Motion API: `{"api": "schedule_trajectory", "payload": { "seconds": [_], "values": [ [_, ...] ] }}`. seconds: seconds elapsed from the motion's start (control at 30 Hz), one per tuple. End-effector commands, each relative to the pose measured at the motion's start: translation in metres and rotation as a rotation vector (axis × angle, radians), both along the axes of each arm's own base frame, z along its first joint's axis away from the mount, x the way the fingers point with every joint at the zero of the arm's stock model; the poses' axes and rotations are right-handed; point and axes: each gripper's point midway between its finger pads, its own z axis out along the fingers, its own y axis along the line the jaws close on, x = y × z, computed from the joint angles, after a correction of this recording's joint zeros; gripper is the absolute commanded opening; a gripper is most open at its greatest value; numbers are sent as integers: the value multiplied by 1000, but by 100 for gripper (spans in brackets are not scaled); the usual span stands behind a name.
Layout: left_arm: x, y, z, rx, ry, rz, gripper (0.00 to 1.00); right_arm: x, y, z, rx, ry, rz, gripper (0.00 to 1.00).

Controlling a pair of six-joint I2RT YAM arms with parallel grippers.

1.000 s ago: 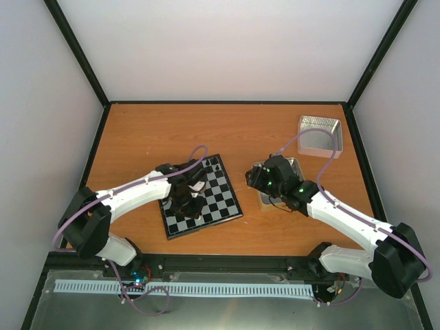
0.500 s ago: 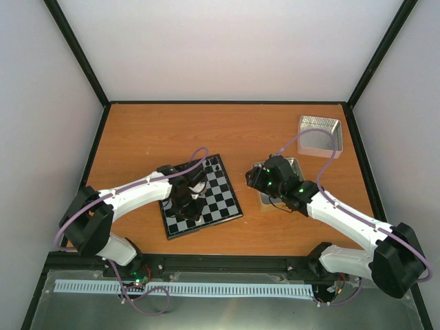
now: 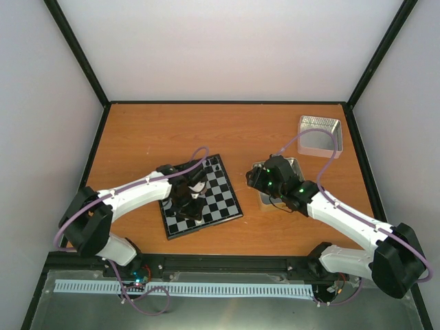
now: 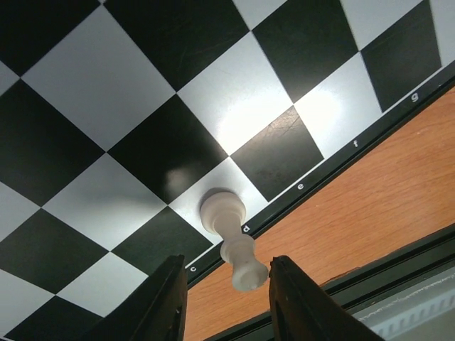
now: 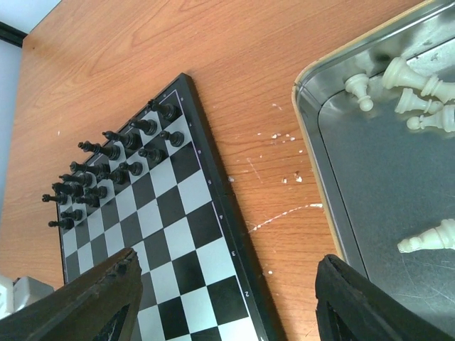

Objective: Set up the chess pieces on the board
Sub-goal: Place the chess piece on the chessboard, then pick up the chess piece from the storage box.

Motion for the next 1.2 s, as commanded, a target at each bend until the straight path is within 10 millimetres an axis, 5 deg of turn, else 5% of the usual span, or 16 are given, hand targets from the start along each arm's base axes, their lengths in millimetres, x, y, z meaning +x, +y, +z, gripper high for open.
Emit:
{"api": "schedule_trajectory", "payload": {
  "seconds": [0.0,0.17,0.33,0.6,0.77,1.17],
  "values": [
    [11,-12,20,-46,-67,-22,35,3,-11,10,-23,-39,-35,67],
    [21,-18,39,-96,-148,-27,45,4,-27,15,-92,-69,-74,68],
    [44,-26,89,-212,-357,-2,49,6,-53,16,-194,-86,-114,71],
    [77,-9,154,-386,-773,171,60,12,-108,-17,-327,37,-174,67],
    [82,2,182,-487,-945,230,62,27,-113,-27,-424,69,-123,65],
    [80,10,180,-540,-984,300,66,50,-103,-84,-532,216,-21,48]
  ]
}}
